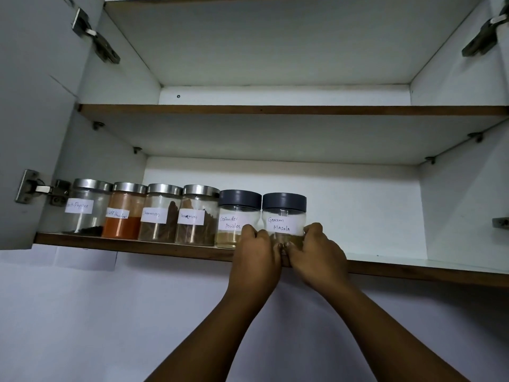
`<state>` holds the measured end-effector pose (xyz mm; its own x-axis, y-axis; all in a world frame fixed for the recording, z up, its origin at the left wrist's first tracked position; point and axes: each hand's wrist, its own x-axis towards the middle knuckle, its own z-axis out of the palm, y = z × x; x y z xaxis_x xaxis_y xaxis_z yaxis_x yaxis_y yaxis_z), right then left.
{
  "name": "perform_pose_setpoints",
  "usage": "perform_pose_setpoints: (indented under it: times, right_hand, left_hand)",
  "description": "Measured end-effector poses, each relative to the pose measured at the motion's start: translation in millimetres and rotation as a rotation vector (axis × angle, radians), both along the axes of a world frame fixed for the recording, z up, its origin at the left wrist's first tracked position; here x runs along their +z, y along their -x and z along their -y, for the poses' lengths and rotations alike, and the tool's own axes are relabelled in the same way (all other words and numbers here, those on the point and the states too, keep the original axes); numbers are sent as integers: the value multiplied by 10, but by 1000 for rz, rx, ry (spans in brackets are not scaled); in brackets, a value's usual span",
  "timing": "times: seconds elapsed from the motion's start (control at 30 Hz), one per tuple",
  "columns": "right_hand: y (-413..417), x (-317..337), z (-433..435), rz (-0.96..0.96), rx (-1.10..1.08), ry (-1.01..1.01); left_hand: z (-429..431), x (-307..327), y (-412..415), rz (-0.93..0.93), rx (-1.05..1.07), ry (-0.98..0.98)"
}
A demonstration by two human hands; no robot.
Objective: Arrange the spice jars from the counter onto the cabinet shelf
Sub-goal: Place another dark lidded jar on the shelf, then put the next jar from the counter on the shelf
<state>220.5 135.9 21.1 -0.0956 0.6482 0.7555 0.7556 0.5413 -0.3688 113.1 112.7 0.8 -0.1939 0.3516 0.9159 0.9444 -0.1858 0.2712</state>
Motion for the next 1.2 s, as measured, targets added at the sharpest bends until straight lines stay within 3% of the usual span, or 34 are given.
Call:
perform_pose_setpoints:
  times: [0.43,0.63,0.87,1.03,1.2]
  right_hand:
    - [83,-132,61,-1,8,-63]
    - [44,-332,306,0,32,-145]
    - [-261,-1075,690,10,118,125]
    - [-717,-1850,1034,-23,17,273]
    - [-1373,-3057,1558,-61,-156,575]
  left_hand:
    - [-20,-51,104,11,-70,-40]
    - [104,-315,-1,-157,-138,-64]
    - [467,-1014,-197,-349,-316,173]
    - [655,-1610,-506,-644,-426,245]
    - [1009,-2764,-1089,-680,-683,561]
